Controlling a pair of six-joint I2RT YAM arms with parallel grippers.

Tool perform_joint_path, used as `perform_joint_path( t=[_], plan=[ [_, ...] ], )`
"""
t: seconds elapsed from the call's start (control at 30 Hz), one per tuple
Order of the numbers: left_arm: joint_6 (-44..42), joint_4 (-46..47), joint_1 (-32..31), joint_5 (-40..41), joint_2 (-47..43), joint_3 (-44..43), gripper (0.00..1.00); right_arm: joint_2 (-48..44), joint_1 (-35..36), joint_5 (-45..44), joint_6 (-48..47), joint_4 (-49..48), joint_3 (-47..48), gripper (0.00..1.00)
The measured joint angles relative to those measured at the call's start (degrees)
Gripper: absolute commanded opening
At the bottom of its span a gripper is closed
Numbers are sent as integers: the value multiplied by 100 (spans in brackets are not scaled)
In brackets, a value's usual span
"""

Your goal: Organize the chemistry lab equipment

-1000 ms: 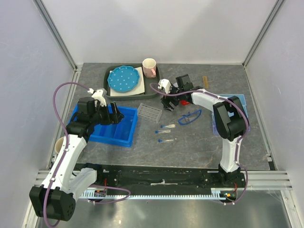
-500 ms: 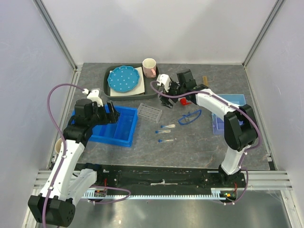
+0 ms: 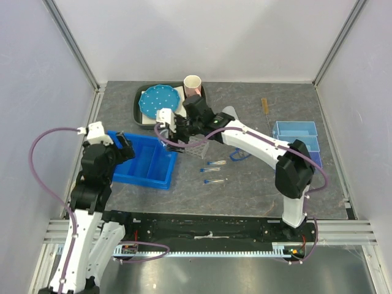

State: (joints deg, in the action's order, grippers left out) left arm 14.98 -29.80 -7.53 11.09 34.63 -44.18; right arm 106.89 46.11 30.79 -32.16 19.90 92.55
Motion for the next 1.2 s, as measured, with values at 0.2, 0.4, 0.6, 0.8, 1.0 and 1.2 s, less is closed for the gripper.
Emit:
perform_joint_path(
  t=[0.2, 0.4, 0.6, 0.8, 1.0, 1.2],
  plan=[
    [61, 105, 0, 896, -1198, 170, 87, 984, 479, 168, 562, -11, 1117, 47],
    [63, 326, -7, 1394, -1934, 326, 87, 2190, 756, 140, 1263, -35, 2146, 47],
    [63, 352, -7, 1491, -1974, 334, 87, 2957, 1003, -273, 1449, 61, 2927, 48],
    [63, 374, -7, 1491, -1969, 334, 87, 3281, 1134, -752, 1370, 79, 3230, 50],
    [63, 380, -7, 1473, -1952, 337, 87, 3499, 1130, -1220, 1158, 70, 3241, 54],
    [61, 382, -7, 1429, -1952, 339, 87, 3722, 1132, -1574, 1073, -7, 3241, 83]
  ],
)
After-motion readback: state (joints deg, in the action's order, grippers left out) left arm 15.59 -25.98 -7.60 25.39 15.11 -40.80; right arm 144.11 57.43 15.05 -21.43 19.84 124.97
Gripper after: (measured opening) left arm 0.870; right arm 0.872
